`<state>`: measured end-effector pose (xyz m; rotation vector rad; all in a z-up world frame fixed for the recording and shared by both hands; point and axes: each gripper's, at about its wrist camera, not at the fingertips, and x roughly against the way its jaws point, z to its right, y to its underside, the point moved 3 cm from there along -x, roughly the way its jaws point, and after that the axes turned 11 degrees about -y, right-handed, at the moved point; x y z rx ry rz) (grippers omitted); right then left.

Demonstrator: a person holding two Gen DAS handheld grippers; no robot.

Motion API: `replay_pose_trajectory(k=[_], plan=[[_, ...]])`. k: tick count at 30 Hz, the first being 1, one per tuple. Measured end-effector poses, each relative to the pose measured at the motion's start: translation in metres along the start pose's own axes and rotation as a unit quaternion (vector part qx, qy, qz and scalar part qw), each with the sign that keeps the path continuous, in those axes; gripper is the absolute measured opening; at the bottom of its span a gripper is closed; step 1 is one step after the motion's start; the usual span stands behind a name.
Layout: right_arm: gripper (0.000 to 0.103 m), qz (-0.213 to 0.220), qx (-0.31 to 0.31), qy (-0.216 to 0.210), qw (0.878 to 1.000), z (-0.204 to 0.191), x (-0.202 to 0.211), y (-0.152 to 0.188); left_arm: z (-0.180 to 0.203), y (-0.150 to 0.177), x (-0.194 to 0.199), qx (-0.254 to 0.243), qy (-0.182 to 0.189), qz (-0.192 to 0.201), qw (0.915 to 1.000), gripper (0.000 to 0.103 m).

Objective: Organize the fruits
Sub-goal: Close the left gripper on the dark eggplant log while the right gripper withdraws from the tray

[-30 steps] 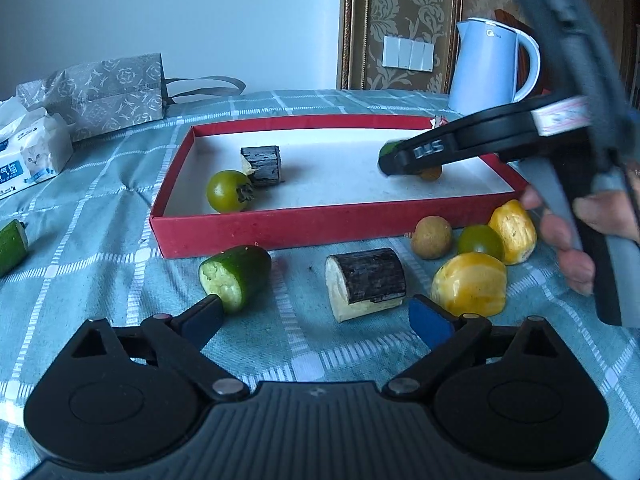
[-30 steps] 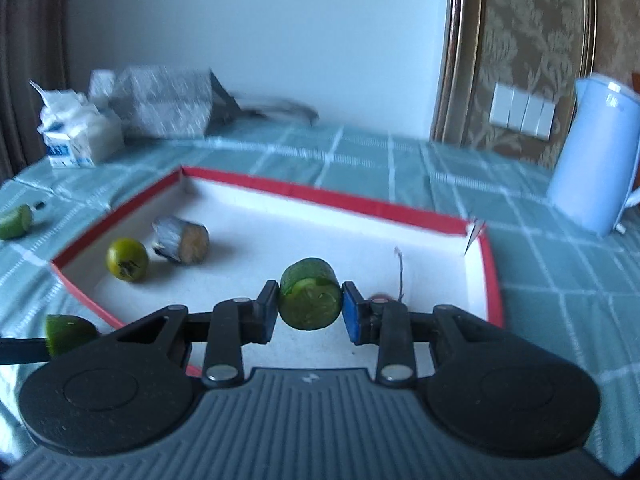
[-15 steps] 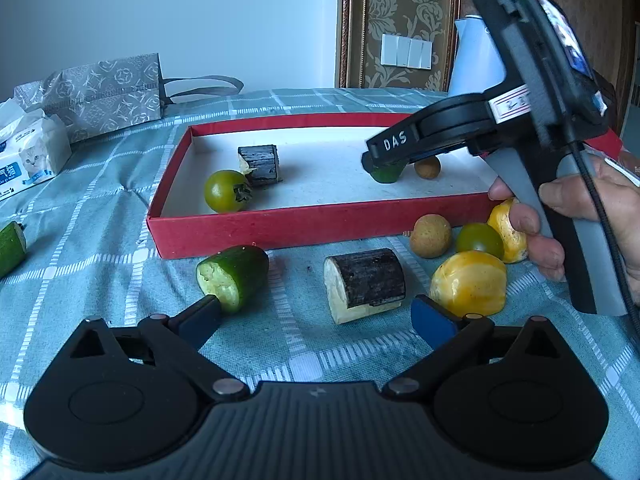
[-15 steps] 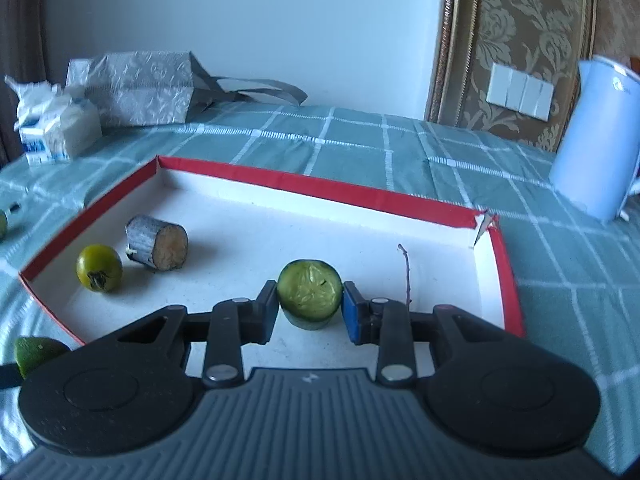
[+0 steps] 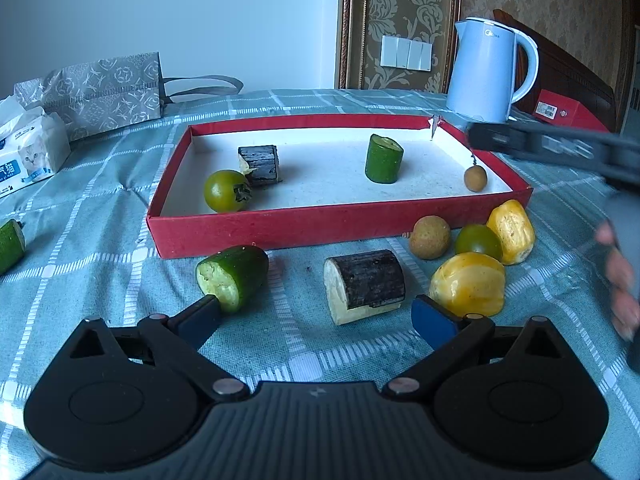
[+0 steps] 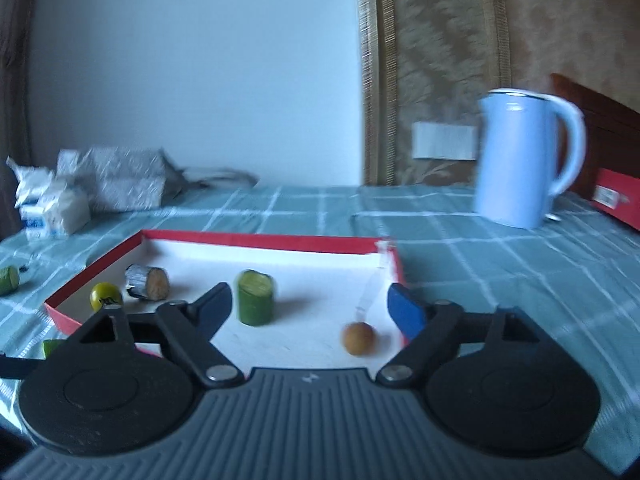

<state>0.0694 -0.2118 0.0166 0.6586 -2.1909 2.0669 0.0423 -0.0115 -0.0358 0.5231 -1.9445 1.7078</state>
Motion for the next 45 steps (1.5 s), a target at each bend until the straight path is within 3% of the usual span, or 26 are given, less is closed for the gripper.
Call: replay_pose_trajectory(k=[6, 10, 19, 23, 45], plan=[[0.091, 0.054, -0.021, 0.055, 0.997, 0.023, 0.044, 0.018, 0.0, 0.0, 0.0, -0.001, 0.0, 0.0, 1.0, 0.102], [0.091, 0.024, -0.021, 0.076, 0.997, 0.029, 0.045, 0.026, 0.001, 0.0, 0.0, -0.003, -0.002, -0.001, 1.0, 0.102], [0.092, -0.007, -0.037, 0.069, 0.997, 0.033, 0.039, 0.031, -0.009, -0.003, 0.001, 0.033, 0.003, 0.002, 0.9995, 0.102], [0.102, -0.013, -0.051, 0.079, 0.995, 0.037, 0.039, 0.033, -0.007, -0.004, 0.001, 0.04, 0.008, 0.004, 0.9992, 0.102], [0.103, -0.019, -0.053, 0.08, 0.995, 0.038, 0.039, 0.033, 0.009, -0.007, 0.006, 0.05, -0.02, 0.03, 0.9981, 0.101]])
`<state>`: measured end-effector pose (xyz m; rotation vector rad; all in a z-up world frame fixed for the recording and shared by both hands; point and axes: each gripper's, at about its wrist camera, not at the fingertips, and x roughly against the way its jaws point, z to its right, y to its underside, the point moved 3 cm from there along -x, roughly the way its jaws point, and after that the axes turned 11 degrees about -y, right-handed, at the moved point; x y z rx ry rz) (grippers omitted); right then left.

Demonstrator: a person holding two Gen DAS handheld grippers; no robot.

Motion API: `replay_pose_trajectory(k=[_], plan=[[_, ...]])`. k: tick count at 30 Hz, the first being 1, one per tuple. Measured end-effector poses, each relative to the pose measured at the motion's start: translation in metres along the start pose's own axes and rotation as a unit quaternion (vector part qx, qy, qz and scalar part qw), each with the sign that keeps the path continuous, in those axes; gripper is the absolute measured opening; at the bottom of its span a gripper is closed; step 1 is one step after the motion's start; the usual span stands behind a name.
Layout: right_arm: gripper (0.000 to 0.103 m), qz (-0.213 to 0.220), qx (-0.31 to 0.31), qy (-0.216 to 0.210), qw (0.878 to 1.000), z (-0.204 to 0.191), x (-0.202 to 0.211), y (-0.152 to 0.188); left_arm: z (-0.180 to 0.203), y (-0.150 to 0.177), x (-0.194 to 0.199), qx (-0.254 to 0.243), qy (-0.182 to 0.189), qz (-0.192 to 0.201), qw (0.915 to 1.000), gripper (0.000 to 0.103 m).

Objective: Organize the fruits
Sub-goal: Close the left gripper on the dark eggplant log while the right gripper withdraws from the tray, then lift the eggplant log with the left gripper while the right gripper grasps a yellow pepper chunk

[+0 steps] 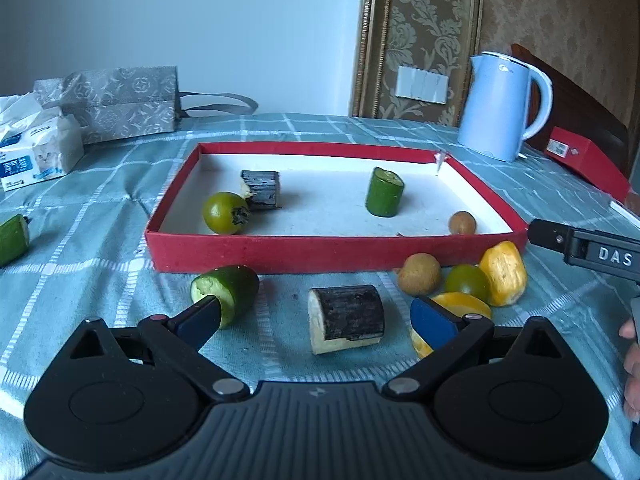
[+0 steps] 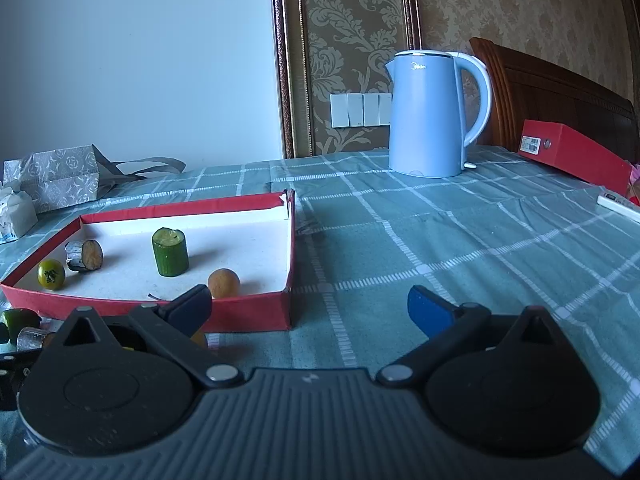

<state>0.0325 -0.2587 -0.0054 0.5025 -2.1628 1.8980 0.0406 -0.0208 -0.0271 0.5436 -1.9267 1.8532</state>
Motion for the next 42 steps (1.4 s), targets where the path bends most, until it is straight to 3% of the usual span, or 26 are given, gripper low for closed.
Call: replay_pose_trajectory(k=[4, 9, 11, 12, 13, 22, 28, 42], plan=[[0.103, -0.002, 0.001, 0.0, 1.0, -0.001, -0.001, 0.0, -0.002, -0.001, -0.004, 0.007, -0.021, -0.008, 0.9997, 0.087], [0.103, -0.002, 0.002, -0.001, 1.0, -0.002, -0.001, 0.001, -0.001, -0.001, -0.003, 0.004, -0.029, -0.005, 0.9995, 0.078], [0.103, -0.003, 0.002, -0.001, 1.0, -0.002, -0.001, 0.001, 0.001, -0.001, -0.001, -0.006, -0.021, -0.002, 0.9998, 0.061], [0.103, -0.003, 0.002, -0.001, 1.0, -0.002, -0.001, 0.001, 0.004, 0.0, 0.0, -0.014, -0.011, -0.002, 0.9998, 0.047], [0.103, -0.003, 0.002, -0.001, 1.0, -0.002, -0.001, 0.001, 0.007, 0.001, -0.003, -0.024, -0.001, -0.011, 0.9996, 0.041], [0.103, -0.002, -0.001, -0.001, 1.0, -0.001, 0.0, 0.001, 0.007, 0.002, -0.001, -0.022, -0.009, -0.011, 0.9997, 0.034], [0.102, -0.014, 0.004, -0.034, 0.999, -0.006, 0.0, 0.004, 0.005, 0.001, -0.002, -0.017, -0.004, -0.012, 0.9998, 0.033], [0.095, -0.022, 0.046, -0.055, 0.997, -0.027, 0.011, 0.009, 0.006, 0.002, -0.002, -0.022, -0.005, -0.012, 0.9997, 0.034]])
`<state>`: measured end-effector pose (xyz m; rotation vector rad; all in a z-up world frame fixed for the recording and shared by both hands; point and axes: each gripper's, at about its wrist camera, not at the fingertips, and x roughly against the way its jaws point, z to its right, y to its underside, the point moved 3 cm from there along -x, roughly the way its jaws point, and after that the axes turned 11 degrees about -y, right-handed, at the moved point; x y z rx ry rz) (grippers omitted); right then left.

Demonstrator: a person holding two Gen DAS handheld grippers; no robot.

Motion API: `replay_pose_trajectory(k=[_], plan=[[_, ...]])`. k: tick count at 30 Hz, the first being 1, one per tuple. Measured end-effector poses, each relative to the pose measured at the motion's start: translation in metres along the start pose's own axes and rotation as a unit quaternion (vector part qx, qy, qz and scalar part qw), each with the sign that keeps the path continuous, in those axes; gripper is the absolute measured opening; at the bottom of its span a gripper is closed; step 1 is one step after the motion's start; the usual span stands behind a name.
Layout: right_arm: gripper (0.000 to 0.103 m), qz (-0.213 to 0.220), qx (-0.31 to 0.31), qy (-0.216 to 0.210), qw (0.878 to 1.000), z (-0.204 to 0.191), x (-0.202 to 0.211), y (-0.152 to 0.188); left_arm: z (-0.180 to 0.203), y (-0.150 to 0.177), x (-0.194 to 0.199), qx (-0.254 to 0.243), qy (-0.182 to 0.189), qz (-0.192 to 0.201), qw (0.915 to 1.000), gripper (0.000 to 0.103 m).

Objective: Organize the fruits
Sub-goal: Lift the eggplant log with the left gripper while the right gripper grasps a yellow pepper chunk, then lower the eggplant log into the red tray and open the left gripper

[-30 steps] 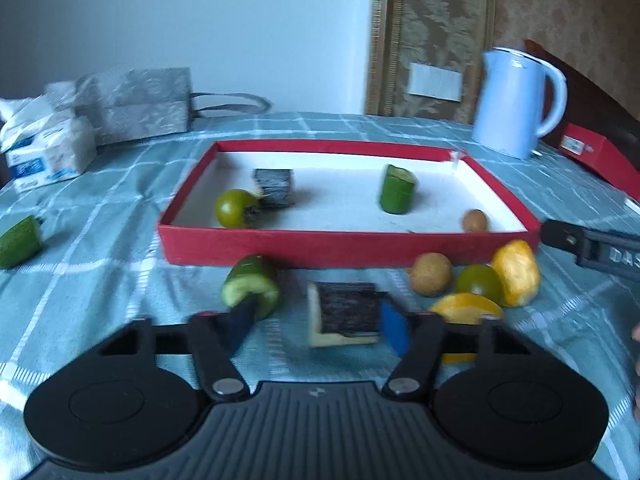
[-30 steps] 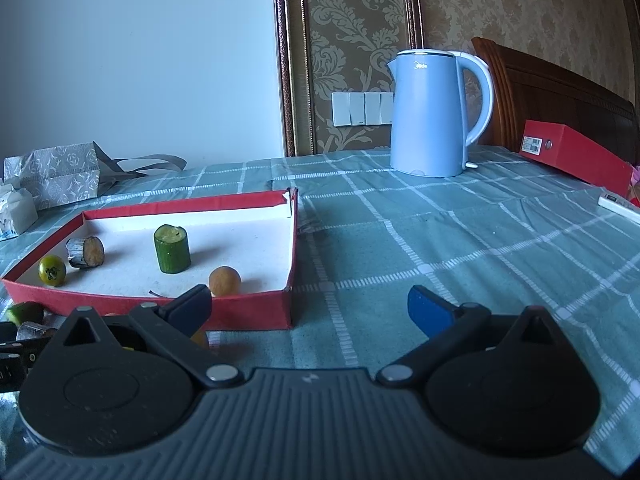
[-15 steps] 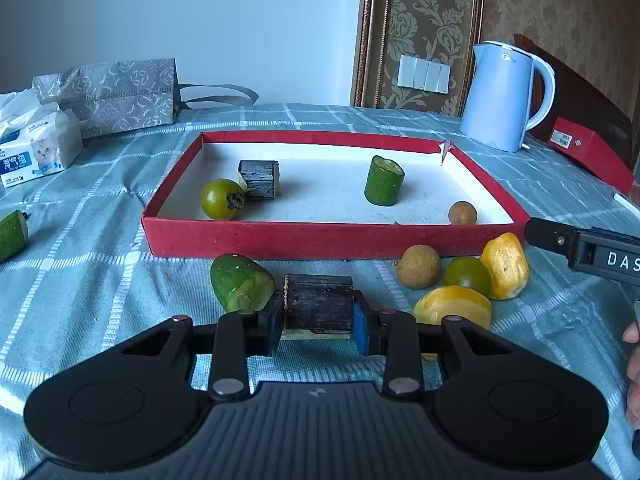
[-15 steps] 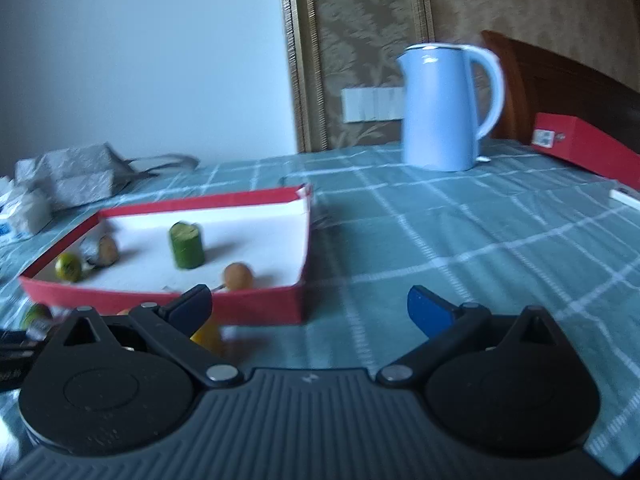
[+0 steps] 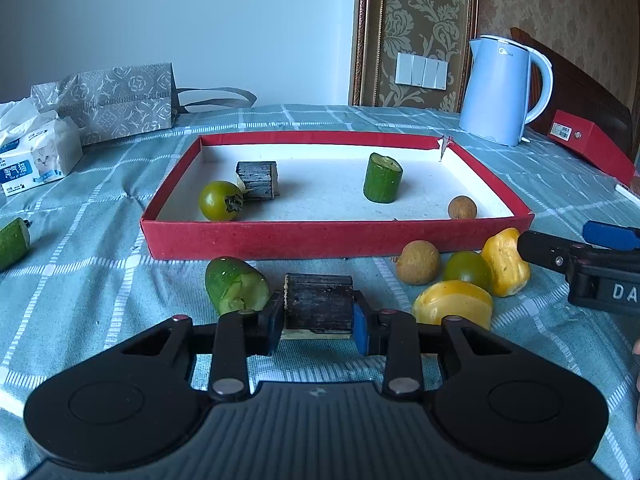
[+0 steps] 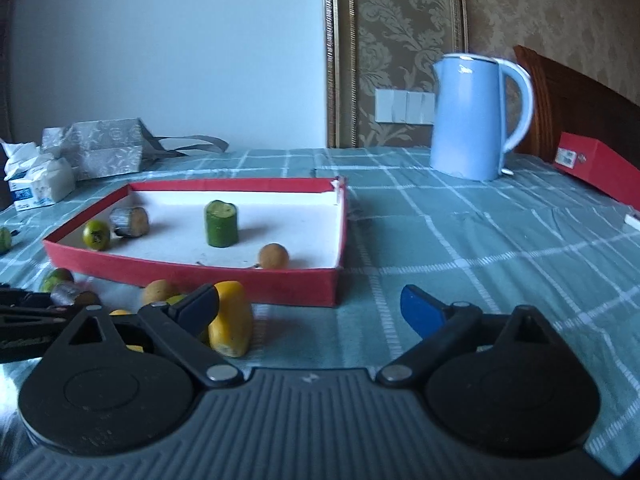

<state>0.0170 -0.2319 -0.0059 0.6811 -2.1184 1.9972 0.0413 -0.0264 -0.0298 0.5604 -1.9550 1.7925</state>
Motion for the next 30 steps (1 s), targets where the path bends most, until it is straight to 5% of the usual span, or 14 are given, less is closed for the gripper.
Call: replay_pose_trajectory(k=[4, 6, 13, 18, 20, 24, 30], plan=[[0.094, -0.002, 0.017, -0.012, 1.0, -0.01, -0.002, 0.0, 0.0, 0.0, 0.0, 0.0, 0.0, 0.0, 1.0, 0.034], [0.083, -0.017, 0.023, -0.004, 1.0, -0.013, -0.007, 0.0, 0.0, 0.0, 0.0, -0.001, 0.0, 0.0, 1.0, 0.034], [0.076, -0.06, 0.008, -0.002, 0.998, -0.013, -0.028, 0.001, 0.0, 0.0, 0.0, 0.0, 0.0, 0.0, 1.0, 0.034], [0.061, -0.097, -0.002, -0.018, 0.995, -0.013, -0.046, 0.002, 0.0, 0.0, 0.0, 0.0, 0.0, 0.0, 1.0, 0.034], [0.056, -0.096, 0.0, -0.017, 0.995, -0.013, -0.046, 0.002, 0.0, 0.0, 0.0, 0.0, 0.0, 0.0, 1.0, 0.034], [0.028, -0.087, -0.006, -0.016, 0.996, -0.012, -0.043, 0.002, 0.0, 0.0, 0.0, 0.0, 0.001, 0.0, 1.0, 0.034], [0.026, -0.076, -0.015, 0.009, 0.997, -0.006, -0.039, 0.0, 0.0, 0.0, 0.0, 0.0, 0.0, 0.0, 1.0, 0.034]])
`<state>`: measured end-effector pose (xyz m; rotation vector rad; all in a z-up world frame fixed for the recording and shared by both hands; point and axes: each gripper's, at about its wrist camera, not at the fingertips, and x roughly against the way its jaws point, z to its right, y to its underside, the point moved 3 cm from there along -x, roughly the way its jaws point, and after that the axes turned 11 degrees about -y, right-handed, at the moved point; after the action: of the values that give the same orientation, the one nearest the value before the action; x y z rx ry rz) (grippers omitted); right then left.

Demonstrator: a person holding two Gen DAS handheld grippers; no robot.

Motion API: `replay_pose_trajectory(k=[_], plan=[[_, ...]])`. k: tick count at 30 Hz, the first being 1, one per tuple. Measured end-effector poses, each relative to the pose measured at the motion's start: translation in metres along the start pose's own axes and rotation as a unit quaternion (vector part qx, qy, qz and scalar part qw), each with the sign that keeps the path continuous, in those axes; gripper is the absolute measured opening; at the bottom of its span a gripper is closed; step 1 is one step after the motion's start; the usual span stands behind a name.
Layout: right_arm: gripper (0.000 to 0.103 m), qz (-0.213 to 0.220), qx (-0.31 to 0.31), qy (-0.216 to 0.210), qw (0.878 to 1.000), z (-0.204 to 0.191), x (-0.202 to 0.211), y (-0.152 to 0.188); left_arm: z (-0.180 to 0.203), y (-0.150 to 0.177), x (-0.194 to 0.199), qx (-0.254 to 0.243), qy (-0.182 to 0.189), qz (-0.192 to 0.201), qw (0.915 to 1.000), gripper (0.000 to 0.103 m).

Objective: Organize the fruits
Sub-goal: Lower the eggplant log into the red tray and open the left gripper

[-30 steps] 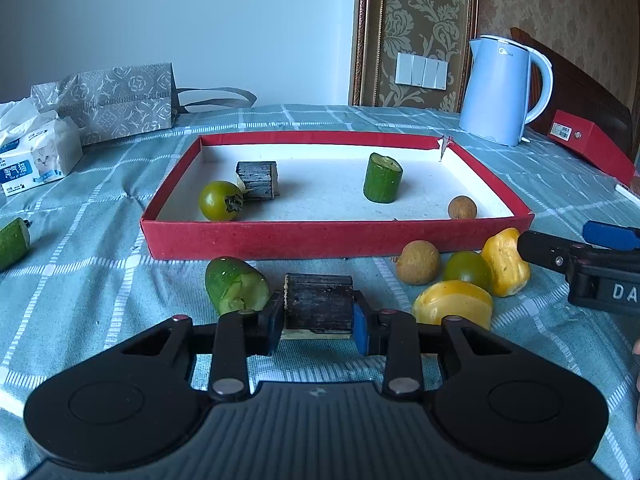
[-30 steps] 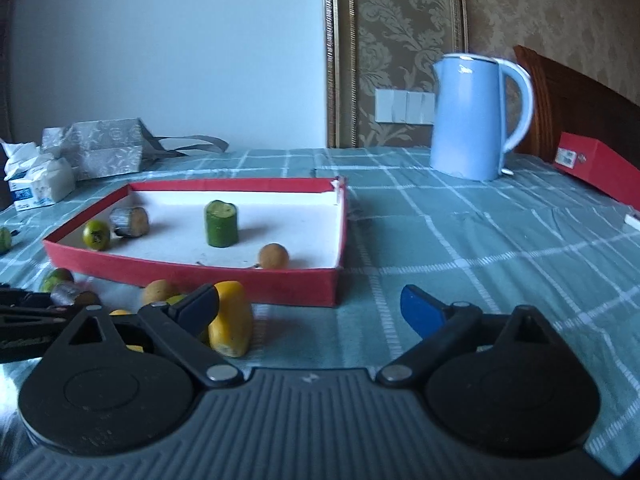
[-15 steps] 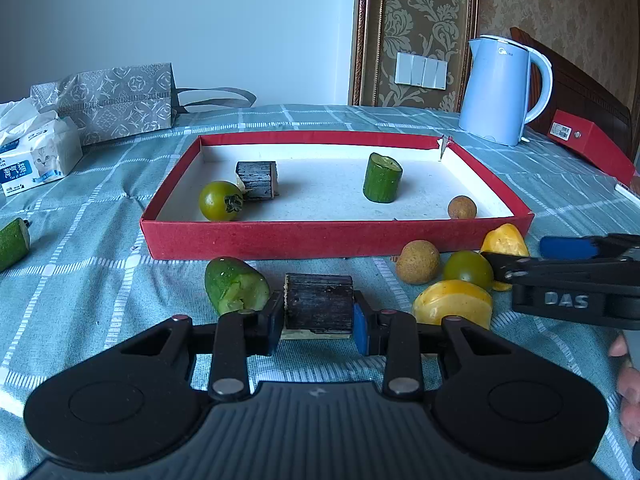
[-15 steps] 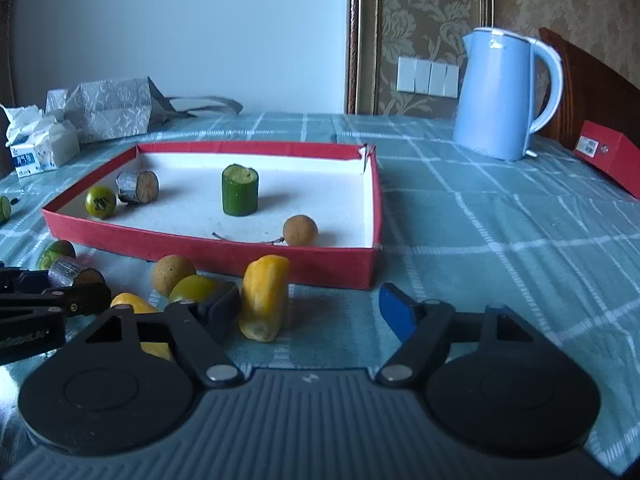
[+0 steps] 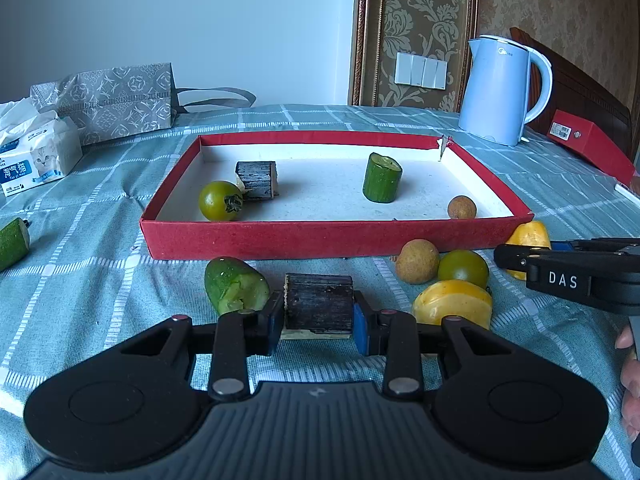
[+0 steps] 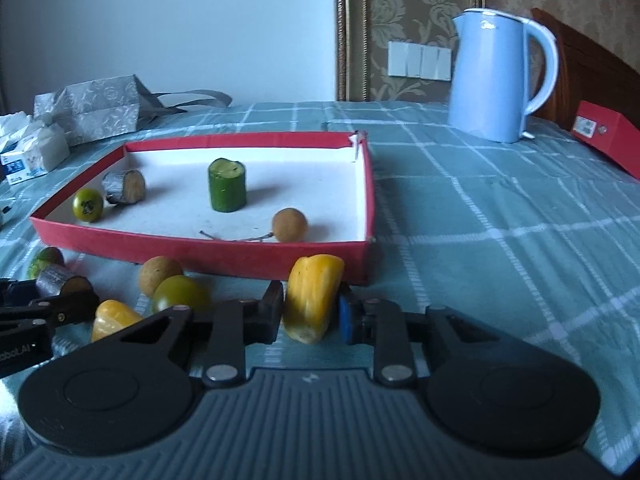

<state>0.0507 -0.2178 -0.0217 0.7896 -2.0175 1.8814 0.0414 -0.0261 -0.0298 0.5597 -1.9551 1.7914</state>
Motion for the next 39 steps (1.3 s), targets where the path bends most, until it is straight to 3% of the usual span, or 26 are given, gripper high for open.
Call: replay_pose_trajectory(k=[5, 15, 20, 26, 31, 36, 39], plan=[[0.025, -0.018, 0.053, 0.017, 0.998, -0.013, -0.005, 0.001, 0.001, 0.0, 0.0, 0.0, 0.0, 0.0, 1.0, 0.034], [0.024, 0.003, -0.024, -0.019, 1.0, 0.012, 0.003, 0.0, 0.0, 0.0, 0.003, -0.002, 0.013, 0.004, 0.9999, 0.033], [0.024, 0.015, -0.041, -0.025, 0.999, 0.017, 0.006, 0.001, -0.003, -0.004, 0.025, 0.01, 0.051, 0.053, 0.9972, 0.033], [0.024, 0.016, -0.039, -0.027, 0.999, 0.016, 0.006, 0.001, 0.002, -0.033, 0.022, 0.025, 0.058, 0.069, 0.9957, 0.033], [0.024, 0.013, -0.039, -0.03, 0.999, 0.016, 0.005, 0.001, -0.003, -0.06, -0.01, 0.054, 0.043, 0.053, 0.9962, 0.033], [0.024, 0.008, -0.041, -0.033, 0.999, 0.017, 0.003, 0.001, -0.012, -0.067, -0.06, 0.08, 0.018, -0.004, 0.9966, 0.033], [0.024, 0.005, -0.04, -0.034, 0.999, 0.016, 0.002, 0.002, -0.016, -0.067, -0.073, 0.086, 0.01, -0.019, 0.9961, 0.033]])
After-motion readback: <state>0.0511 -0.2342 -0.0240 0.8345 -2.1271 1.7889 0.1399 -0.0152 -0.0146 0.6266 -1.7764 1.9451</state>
